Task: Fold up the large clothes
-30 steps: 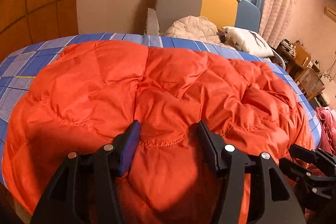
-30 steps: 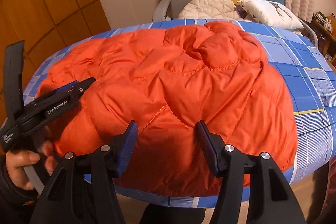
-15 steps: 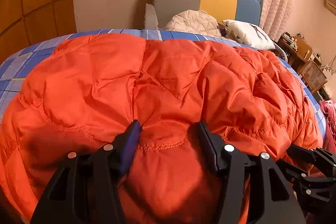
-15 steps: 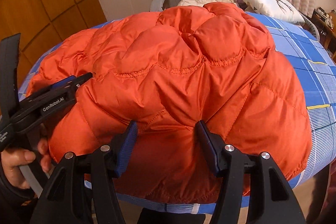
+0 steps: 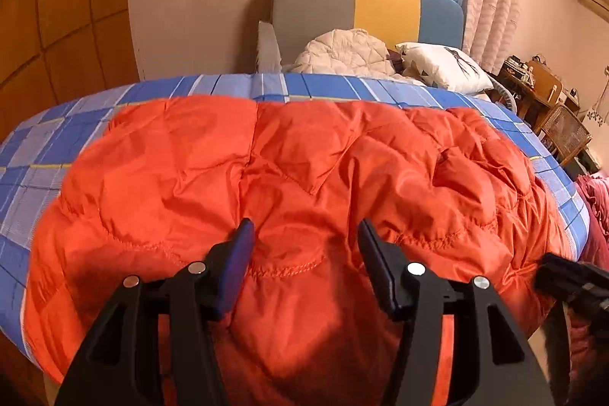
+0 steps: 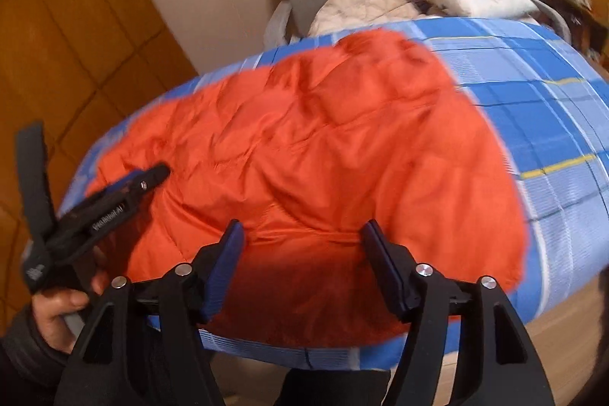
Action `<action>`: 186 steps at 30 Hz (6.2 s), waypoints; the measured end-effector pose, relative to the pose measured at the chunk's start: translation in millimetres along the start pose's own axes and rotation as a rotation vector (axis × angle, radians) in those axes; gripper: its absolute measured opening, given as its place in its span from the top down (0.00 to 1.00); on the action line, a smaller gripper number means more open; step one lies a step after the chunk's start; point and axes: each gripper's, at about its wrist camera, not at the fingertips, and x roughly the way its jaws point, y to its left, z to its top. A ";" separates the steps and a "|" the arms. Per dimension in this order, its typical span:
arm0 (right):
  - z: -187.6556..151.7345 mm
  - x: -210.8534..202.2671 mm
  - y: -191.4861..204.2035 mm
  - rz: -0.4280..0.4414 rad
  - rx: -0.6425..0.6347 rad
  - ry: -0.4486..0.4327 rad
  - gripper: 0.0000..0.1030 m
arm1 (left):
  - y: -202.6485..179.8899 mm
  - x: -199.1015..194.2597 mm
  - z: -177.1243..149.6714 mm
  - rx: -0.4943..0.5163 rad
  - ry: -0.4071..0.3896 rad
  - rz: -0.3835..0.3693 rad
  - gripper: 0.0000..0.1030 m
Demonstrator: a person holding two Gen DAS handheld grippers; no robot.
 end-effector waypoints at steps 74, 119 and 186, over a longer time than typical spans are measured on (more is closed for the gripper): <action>52.7 -59.1 112.1 0.022 -0.257 -0.167 0.74 | 156.5 -44.5 -9.5 -0.317 -0.098 0.053 0.50; -116.9 43.2 326.5 -0.187 -1.274 -0.215 0.64 | 141.2 -49.7 61.5 -0.011 0.156 -0.426 0.70; 120.6 103.5 255.9 0.173 -0.542 0.147 0.43 | 175.7 -39.4 -38.8 -0.166 -0.077 0.048 0.70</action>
